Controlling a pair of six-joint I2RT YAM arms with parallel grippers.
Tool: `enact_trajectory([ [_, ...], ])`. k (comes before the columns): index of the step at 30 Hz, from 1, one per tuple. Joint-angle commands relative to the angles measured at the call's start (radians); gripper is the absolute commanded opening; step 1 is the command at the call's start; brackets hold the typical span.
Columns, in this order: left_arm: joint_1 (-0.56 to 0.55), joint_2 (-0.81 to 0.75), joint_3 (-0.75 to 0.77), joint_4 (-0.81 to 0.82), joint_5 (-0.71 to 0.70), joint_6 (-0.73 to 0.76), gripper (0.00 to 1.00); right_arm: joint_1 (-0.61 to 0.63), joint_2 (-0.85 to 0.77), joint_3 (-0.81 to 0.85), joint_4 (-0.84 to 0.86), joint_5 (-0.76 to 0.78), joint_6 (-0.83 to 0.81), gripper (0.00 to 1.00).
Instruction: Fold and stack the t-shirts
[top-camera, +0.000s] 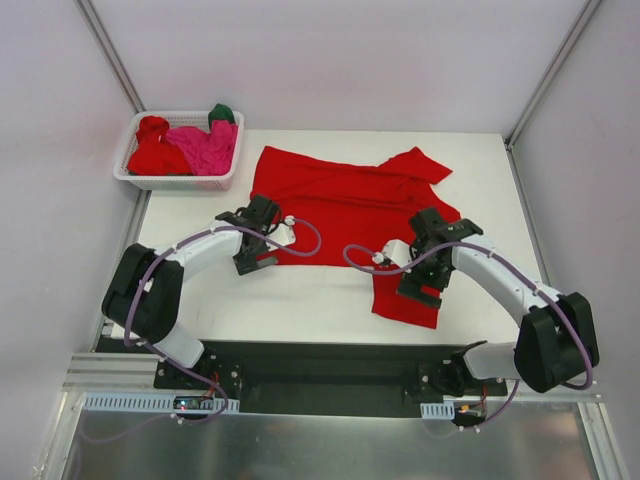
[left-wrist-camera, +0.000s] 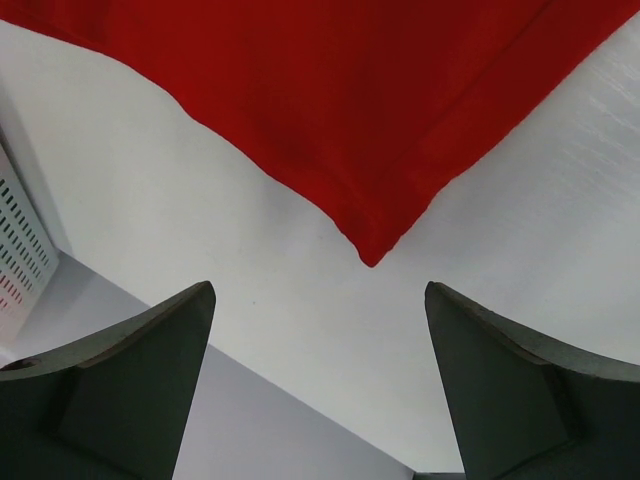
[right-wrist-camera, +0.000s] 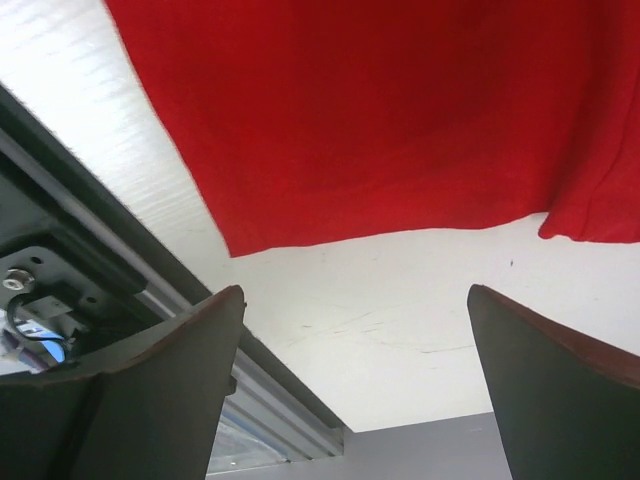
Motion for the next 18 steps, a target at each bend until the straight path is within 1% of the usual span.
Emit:
enact_trajectory([
  [1,0.001,0.014,0.028,0.015,0.054,0.048,0.87,0.04,-0.06,0.013,-0.079,-0.094,0.077,0.96],
  [6,0.001,0.025,0.022,-0.007,0.139,0.078,0.87,0.045,-0.06,0.001,-0.124,-0.166,0.082,0.97],
  [13,0.002,0.056,0.072,-0.085,0.248,0.098,0.86,0.046,-0.065,-0.048,-0.161,-0.284,0.062,0.99],
  [15,0.005,0.069,0.091,-0.099,0.26,0.106,0.85,0.046,-0.072,-0.077,-0.152,-0.281,0.064,0.99],
  [18,0.013,0.091,0.124,-0.116,0.28,0.108,0.85,0.046,-0.094,-0.139,-0.118,-0.232,0.059,0.99],
])
